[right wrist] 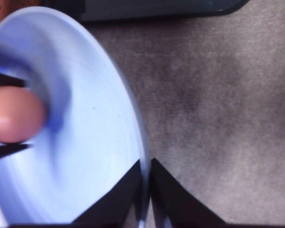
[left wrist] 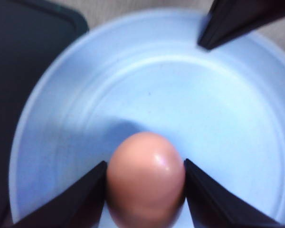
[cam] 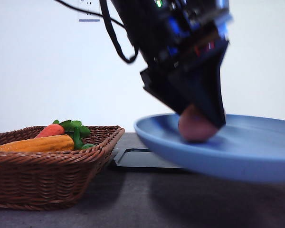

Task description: Transfer egg from basket to plate and serve

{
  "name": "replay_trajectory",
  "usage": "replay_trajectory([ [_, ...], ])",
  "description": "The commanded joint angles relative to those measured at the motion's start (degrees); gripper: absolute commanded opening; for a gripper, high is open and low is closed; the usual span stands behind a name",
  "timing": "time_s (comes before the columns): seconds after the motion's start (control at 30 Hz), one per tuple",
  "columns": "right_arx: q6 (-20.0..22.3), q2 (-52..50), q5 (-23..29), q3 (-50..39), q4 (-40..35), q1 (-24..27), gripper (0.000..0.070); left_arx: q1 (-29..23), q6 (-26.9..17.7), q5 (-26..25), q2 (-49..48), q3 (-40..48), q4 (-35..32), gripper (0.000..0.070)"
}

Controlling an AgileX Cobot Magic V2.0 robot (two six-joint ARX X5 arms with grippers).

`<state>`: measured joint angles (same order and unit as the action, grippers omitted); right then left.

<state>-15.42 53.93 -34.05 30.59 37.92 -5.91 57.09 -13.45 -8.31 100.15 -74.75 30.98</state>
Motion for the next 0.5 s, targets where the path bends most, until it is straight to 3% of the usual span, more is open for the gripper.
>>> replay_trajectory([
  [0.0,-0.26,0.4,-0.62,0.24,-0.56,-0.13,0.0,1.04,-0.91,0.35,0.87,-0.75,-1.02,0.019],
  [0.2,-0.32,0.91,-0.65,0.24,-0.47,-0.13,0.0,1.17,-0.7,0.39,0.95,-0.75,-1.48,0.0341],
  [0.47,-0.44,4.18,-0.5,0.28,-1.33,-0.11,0.0,0.53,1.18,0.43,-1.2,-0.82,-0.82,0.0347],
])
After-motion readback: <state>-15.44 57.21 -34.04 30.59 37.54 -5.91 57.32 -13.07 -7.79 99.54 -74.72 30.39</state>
